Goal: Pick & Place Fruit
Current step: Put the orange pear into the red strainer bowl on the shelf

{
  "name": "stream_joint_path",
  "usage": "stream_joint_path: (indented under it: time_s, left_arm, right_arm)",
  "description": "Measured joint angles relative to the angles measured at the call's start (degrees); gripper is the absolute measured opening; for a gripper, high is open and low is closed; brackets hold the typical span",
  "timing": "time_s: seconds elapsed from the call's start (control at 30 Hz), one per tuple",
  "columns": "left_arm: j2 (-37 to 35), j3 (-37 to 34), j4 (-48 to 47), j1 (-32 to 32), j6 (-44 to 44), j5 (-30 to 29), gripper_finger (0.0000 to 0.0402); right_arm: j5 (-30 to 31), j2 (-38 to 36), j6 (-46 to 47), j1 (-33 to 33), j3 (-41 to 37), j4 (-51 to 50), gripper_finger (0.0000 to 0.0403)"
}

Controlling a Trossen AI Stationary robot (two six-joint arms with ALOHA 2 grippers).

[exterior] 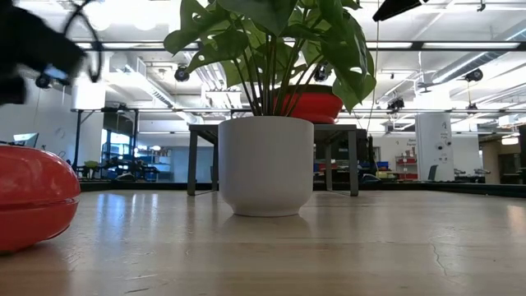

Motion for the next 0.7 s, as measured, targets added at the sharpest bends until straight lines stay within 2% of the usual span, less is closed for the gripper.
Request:
stream_joint_path:
  time_s: [0.2,0.4,0.7]
  left_arm:
    - [-2.7,0.1,-4.8,9.1,8.4,-2.7,0.0138]
    - [-5.4,0.7,-5.5,18.3,15.7,-5.3,0.0138]
    - [-8.4,10.3,-5.6,27.0,29.5,-7.1,0.0138]
  right_arm:
    - [0.0,0.0,-0.1,0.0,0.0,-0.4,0.0368]
    - [0.0,0.0,-0.1,0.0,0.0,-1.0,0.0368]
    - [0.0,0.0,-0.1,0.0,0.0,-1.9,0.0368]
